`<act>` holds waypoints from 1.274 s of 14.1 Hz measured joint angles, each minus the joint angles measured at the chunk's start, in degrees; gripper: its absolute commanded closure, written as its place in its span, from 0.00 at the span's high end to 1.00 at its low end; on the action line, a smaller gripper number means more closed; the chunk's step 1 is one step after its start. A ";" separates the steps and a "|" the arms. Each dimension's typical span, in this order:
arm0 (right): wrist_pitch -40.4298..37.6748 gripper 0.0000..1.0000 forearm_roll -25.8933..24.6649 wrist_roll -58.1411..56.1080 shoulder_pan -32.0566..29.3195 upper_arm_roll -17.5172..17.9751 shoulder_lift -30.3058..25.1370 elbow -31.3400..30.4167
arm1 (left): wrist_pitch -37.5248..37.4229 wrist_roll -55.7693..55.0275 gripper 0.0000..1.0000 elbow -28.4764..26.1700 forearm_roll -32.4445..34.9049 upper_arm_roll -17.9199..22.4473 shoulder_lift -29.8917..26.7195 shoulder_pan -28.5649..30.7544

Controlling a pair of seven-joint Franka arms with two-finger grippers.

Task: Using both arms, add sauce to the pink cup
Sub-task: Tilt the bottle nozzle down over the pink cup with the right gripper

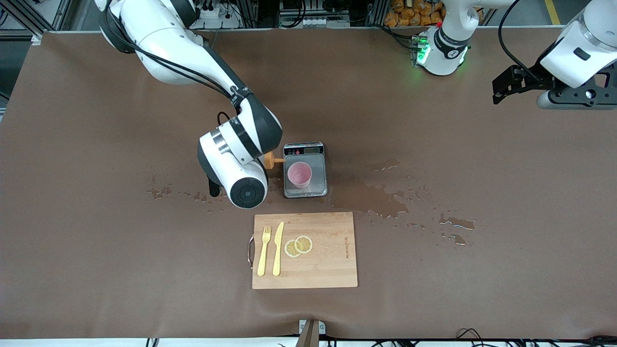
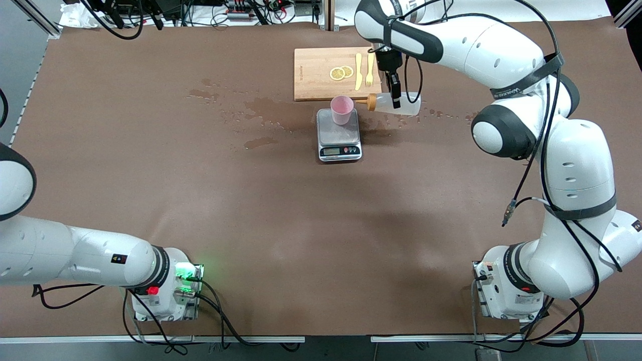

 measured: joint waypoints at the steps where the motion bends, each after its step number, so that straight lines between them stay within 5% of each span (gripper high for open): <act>1: 0.00 0.00 -0.01 0.02 0.00 0.00 0.02 0.00 | 0.06 0.00 1.00 0.00 0.00 -0.03 0.11 -0.01; 18: -0.09 0.00 -2.34 0.72 2.50 -1.81 1.21 0.13 | 1.00 0.64 1.00 0.01 -1.31 0.06 0.74 0.20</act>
